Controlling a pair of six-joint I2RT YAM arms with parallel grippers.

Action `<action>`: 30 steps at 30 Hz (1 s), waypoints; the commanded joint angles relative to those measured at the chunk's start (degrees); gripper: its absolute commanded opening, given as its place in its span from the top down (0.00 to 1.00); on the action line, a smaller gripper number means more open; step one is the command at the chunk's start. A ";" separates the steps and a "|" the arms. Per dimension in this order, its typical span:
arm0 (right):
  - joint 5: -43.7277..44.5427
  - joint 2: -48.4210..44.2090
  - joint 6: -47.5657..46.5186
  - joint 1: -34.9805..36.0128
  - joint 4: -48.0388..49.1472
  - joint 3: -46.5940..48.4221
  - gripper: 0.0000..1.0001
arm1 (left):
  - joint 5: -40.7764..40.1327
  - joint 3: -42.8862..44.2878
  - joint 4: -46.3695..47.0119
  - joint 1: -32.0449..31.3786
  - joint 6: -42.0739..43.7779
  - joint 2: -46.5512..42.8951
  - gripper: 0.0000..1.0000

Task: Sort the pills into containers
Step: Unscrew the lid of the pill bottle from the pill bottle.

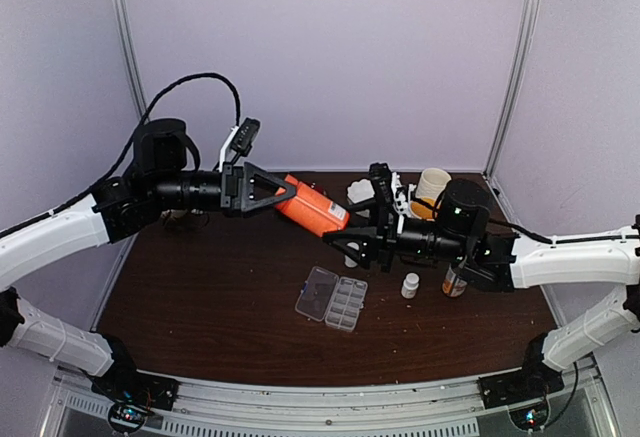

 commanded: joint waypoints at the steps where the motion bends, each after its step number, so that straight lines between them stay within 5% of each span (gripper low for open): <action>1: 7.95 -2.10 -19.20 0.45 -8.07 2.37 0.69 | -3.61 0.11 -2.29 0.12 -11.60 0.92 1.00; 9: 13.82 -2.53 -24.14 2.43 -9.97 2.31 0.75 | -6.85 -2.72 2.13 0.08 -20.11 0.53 0.95; 11: 11.89 -2.42 -21.56 2.32 -8.69 1.92 0.77 | -8.22 -2.68 2.32 0.07 -19.02 -0.39 0.72; 14: 6.53 -1.91 -15.09 1.31 -7.56 1.99 0.78 | -10.64 -1.77 0.55 0.44 -13.35 -2.48 0.18; 16: 2.96 -1.77 -11.17 0.53 -6.03 1.63 0.80 | -12.05 -0.64 -2.24 1.41 -7.72 -4.22 0.03; 21: -3.64 -2.09 -3.60 -0.42 -4.17 0.93 0.83 | -11.15 1.92 -4.88 5.45 9.16 -7.80 0.02; 26: -10.75 -3.25 1.38 -1.99 -4.46 0.24 0.82 | 2.27 4.34 -7.39 5.70 36.97 -12.00 0.02; 30: -14.13 -4.47 3.20 -2.37 -7.69 0.73 0.82 | 0.85 2.52 -9.48 5.67 55.48 -14.92 0.02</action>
